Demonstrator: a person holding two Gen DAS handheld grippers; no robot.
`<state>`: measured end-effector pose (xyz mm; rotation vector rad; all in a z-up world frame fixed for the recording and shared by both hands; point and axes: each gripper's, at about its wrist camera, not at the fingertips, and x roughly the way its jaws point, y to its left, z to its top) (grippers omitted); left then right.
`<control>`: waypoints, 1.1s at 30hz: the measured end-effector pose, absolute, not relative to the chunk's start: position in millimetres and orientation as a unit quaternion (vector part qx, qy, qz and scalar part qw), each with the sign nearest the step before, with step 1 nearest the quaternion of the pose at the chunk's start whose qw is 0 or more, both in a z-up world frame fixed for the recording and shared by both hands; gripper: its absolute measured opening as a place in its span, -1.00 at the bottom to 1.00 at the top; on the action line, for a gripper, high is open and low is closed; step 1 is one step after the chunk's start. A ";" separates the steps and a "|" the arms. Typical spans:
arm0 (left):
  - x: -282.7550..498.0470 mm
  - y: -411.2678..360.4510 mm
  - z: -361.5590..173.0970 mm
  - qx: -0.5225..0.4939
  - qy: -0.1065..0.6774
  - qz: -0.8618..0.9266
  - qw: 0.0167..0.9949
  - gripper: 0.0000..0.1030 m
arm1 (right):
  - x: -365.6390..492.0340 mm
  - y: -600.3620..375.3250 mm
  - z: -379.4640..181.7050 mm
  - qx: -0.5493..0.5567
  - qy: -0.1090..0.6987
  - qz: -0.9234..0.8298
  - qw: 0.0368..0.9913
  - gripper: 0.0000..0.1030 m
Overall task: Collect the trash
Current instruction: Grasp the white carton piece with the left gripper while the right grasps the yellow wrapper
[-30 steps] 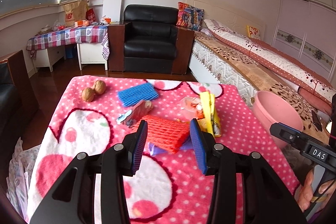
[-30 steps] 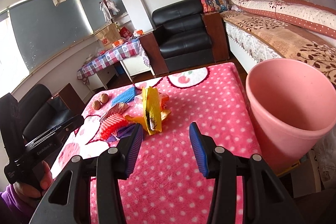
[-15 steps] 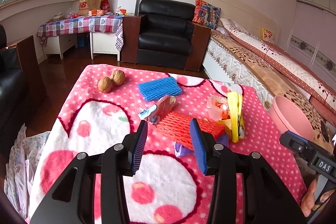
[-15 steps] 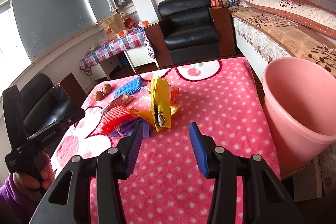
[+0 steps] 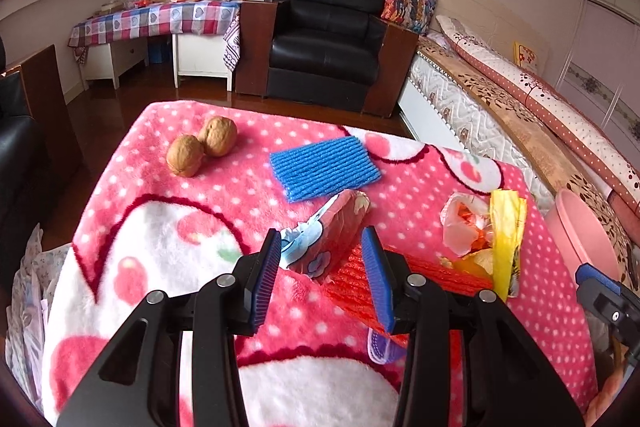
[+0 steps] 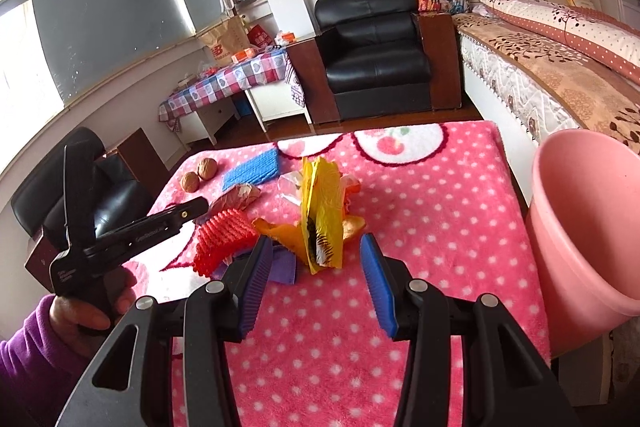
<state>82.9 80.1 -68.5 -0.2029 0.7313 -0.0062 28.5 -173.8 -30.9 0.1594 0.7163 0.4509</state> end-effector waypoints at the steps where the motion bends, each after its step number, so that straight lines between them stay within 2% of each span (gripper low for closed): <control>1: 86.0 80.6 -71.9 -0.099 0.362 -0.004 0.927 -0.18 | 29.6 -172.0 -33.2 0.077 0.351 0.218 0.907 -0.12; 7: 96.5 91.6 -86.9 -0.130 0.392 -0.010 0.911 -0.22 | 39.2 -162.8 -43.4 0.087 0.367 0.217 0.900 -0.12; 12: 95.6 97.7 -89.6 -0.146 0.394 -0.017 0.907 -0.69 | 49.4 -158.3 -48.6 0.094 0.377 0.215 0.896 -0.12; 15: 91.7 94.0 -86.4 -0.140 0.387 -0.023 0.911 -0.83 | 53.8 -155.0 -52.0 0.090 0.381 0.213 0.895 -0.12; 28: 52.1 100.9 -47.5 -0.137 0.326 -0.024 0.935 -0.83 | 73.8 -142.7 -68.5 0.076 0.400 0.191 0.893 -0.12; 30: 50.0 100.4 -44.6 -0.137 0.325 -0.025 0.935 -0.83 | 76.9 -141.9 -71.8 0.078 0.407 0.190 0.890 -0.21; 32: 47.9 100.3 -42.6 -0.139 0.326 -0.025 0.935 -0.83 | 78.1 -141.3 -73.9 0.079 0.413 0.189 0.887 -0.50; 33: 46.9 99.2 -42.0 -0.139 0.326 -0.026 0.935 -0.83 | 77.7 -141.8 -74.2 0.082 0.415 0.190 0.886 -0.56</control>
